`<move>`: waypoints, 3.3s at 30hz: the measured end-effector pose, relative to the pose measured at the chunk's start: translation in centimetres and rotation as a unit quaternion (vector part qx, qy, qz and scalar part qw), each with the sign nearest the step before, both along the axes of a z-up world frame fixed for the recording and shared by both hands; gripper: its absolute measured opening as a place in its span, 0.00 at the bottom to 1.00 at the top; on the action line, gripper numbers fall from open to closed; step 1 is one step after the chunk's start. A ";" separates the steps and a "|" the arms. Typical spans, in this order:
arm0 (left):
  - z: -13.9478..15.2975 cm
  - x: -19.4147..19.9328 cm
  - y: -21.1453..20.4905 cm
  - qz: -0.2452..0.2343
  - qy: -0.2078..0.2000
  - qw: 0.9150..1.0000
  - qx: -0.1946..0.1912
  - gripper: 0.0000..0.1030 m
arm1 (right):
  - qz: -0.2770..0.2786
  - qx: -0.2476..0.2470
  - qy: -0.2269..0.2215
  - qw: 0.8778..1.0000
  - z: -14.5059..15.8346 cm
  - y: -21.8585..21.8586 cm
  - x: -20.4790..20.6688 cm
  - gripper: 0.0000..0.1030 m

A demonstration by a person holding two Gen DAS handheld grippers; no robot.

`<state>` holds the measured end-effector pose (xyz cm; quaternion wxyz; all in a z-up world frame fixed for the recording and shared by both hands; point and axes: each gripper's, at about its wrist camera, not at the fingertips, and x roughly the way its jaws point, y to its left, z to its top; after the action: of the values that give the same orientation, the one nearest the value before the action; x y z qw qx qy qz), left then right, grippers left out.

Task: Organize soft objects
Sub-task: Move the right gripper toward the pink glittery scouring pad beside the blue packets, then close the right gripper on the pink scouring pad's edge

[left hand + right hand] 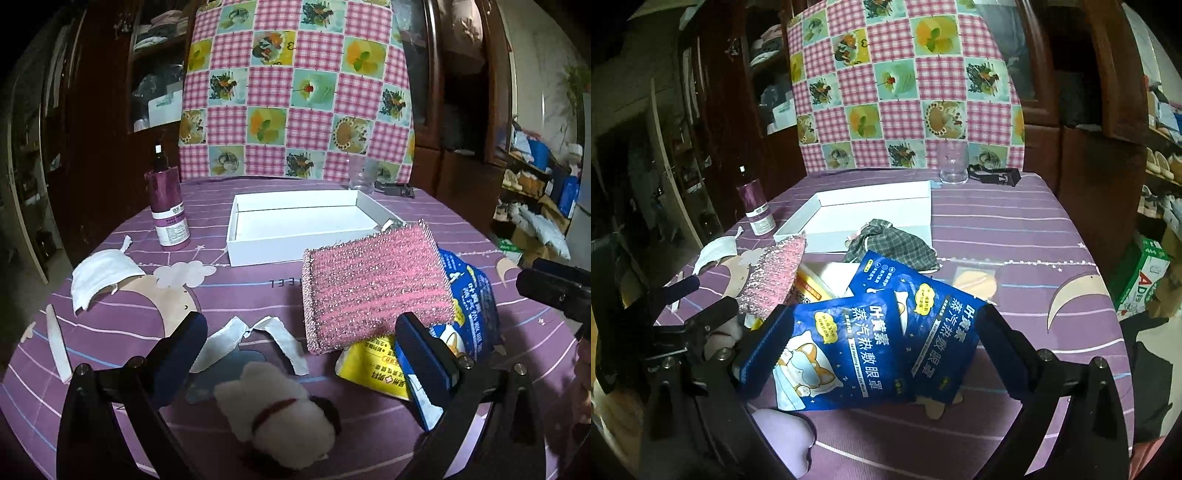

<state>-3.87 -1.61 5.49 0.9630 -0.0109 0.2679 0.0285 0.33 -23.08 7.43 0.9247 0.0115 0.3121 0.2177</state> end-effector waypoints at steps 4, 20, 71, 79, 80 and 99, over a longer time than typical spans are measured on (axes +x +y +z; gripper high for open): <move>0.0 0.1 -0.1 -0.002 0.003 1.000 0.001 1.00 | 0.003 -0.007 0.005 1.000 -0.2 0.4 0.1 0.96; -0.1 0.2 0.4 0.004 0.006 1.000 -0.010 1.00 | 0.009 -0.027 0.000 1.000 -0.6 1.4 -0.5 0.96; 2.2 1.0 1.8 0.047 0.012 0.999 -0.016 1.00 | -0.017 -0.039 0.017 0.999 2.9 0.3 0.2 0.77; 7.1 0.6 2.3 0.059 -0.002 0.998 0.004 1.00 | -0.002 0.007 0.050 0.999 7.7 1.4 1.4 0.71; 7.7 0.8 2.3 0.063 -0.005 0.998 0.008 1.00 | 0.004 0.017 0.054 0.998 8.3 1.8 1.6 0.70; 1.9 4.6 4.1 0.062 0.021 0.998 -0.011 1.00 | 0.082 0.083 0.155 0.981 1.2 7.1 6.6 0.55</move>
<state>0.75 2.53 7.42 0.9533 -0.0374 0.2873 0.0852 6.93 -15.94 8.61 0.8400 0.0957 0.4322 0.3137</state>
